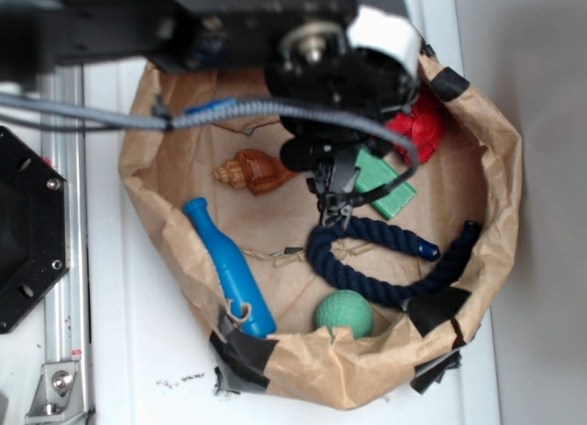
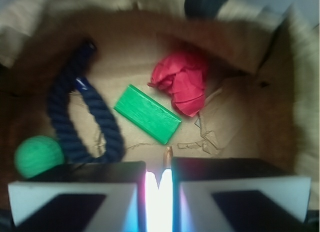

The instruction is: Grab the shell.

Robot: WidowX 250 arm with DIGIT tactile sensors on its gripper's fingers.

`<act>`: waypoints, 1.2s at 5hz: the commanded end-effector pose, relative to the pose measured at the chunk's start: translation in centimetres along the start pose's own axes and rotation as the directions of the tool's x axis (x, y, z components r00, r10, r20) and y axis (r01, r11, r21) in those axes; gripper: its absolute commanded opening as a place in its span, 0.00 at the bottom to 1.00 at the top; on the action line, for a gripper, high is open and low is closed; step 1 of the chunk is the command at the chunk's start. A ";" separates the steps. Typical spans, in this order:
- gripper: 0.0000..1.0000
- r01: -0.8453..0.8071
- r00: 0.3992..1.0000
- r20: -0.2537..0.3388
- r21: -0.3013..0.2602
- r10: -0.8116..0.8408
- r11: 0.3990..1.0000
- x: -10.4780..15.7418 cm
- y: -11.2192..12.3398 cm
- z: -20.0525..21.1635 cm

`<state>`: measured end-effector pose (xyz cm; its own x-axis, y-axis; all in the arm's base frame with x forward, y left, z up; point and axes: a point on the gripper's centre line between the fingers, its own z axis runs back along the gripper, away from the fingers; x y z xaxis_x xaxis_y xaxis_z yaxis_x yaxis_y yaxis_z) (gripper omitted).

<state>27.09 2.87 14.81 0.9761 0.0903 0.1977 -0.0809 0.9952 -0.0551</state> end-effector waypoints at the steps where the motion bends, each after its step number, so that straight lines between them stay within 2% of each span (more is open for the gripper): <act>1: 1.00 0.005 1.000 0.022 0.023 -0.006 1.000 -1.0 0.4 0.1; 2: 1.00 0.016 0.999 -0.043 0.011 -0.016 1.000 -2.9 1.3 -3.1; 3: 1.00 0.048 0.995 -0.094 0.030 -0.045 0.998 -5.0 1.2 -5.2; 4: 1.00 0.083 0.988 -0.134 0.034 -0.077 0.996 -5.9 0.8 -7.5; 5: 1.00 0.104 0.981 -0.170 0.039 -0.096 0.994 -6.7 1.4 -8.6; 6: 1.00 0.121 0.977 -0.184 0.049 -0.110 0.991 -6.3 1.4 -10.2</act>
<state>22.33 3.16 2.47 0.9995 -0.0153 -0.0278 0.0156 0.9998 0.0105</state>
